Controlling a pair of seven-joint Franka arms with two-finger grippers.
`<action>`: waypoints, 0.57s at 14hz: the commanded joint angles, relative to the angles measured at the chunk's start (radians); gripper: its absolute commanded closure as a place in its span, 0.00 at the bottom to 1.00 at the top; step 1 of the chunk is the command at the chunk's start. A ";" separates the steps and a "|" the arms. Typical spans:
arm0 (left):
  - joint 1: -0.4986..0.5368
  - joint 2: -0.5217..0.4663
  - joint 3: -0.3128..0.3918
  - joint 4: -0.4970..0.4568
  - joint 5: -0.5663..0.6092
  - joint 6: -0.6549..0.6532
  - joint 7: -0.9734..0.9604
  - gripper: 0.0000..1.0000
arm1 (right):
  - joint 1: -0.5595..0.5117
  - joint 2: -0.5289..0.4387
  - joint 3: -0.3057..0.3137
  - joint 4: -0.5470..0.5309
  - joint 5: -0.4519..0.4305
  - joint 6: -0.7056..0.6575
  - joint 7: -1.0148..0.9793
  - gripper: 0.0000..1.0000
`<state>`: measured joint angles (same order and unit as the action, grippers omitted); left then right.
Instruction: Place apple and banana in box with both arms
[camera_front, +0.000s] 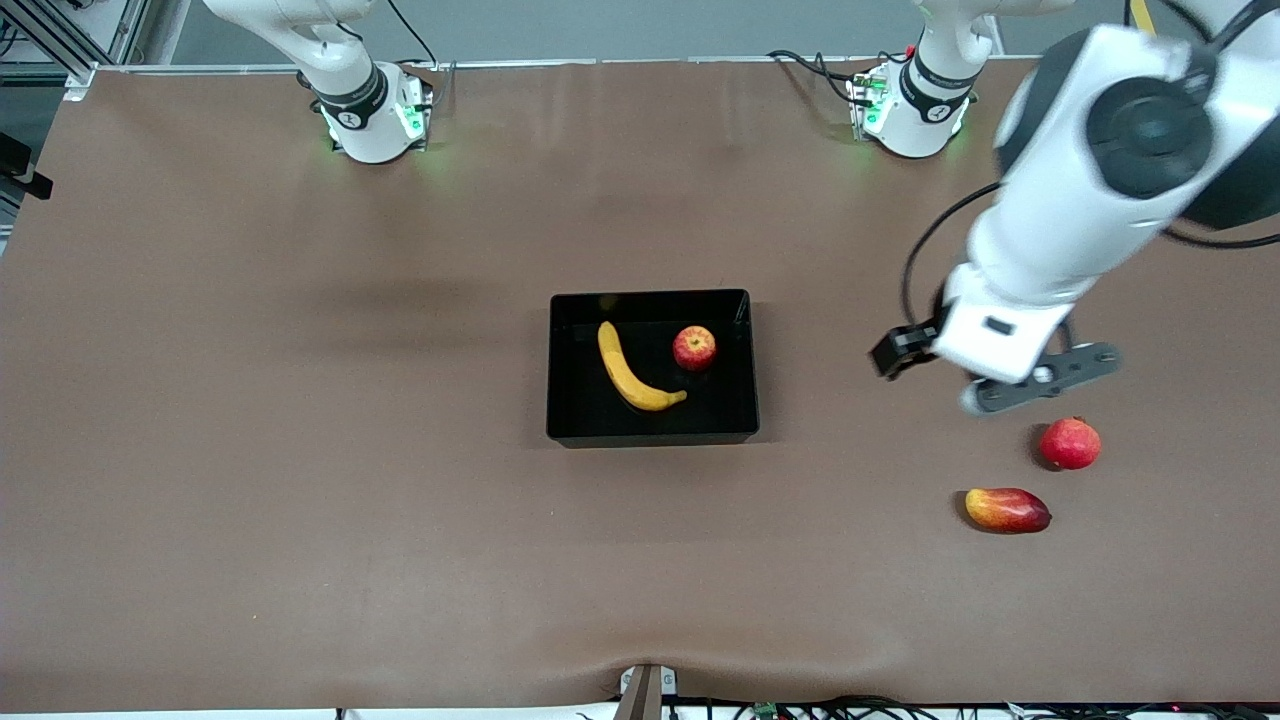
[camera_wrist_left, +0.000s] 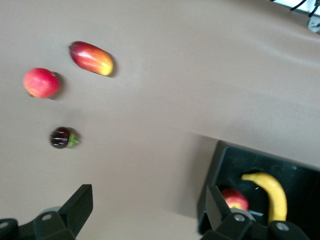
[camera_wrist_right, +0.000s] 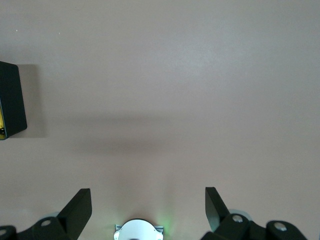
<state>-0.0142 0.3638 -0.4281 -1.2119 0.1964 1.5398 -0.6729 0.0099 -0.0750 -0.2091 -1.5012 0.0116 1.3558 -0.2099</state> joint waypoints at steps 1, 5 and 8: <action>0.065 -0.075 -0.003 -0.043 -0.025 -0.064 0.129 0.00 | -0.014 0.008 0.011 0.019 -0.009 -0.012 -0.017 0.00; 0.147 -0.132 -0.003 -0.084 -0.026 -0.087 0.263 0.00 | -0.013 0.008 0.013 0.019 -0.009 -0.014 -0.017 0.00; 0.218 -0.154 -0.001 -0.095 -0.060 -0.089 0.367 0.00 | -0.014 0.008 0.013 0.019 -0.009 -0.012 -0.017 0.00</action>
<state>0.1559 0.2599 -0.4283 -1.2566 0.1769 1.4512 -0.3609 0.0099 -0.0750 -0.2067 -1.5012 0.0116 1.3558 -0.2105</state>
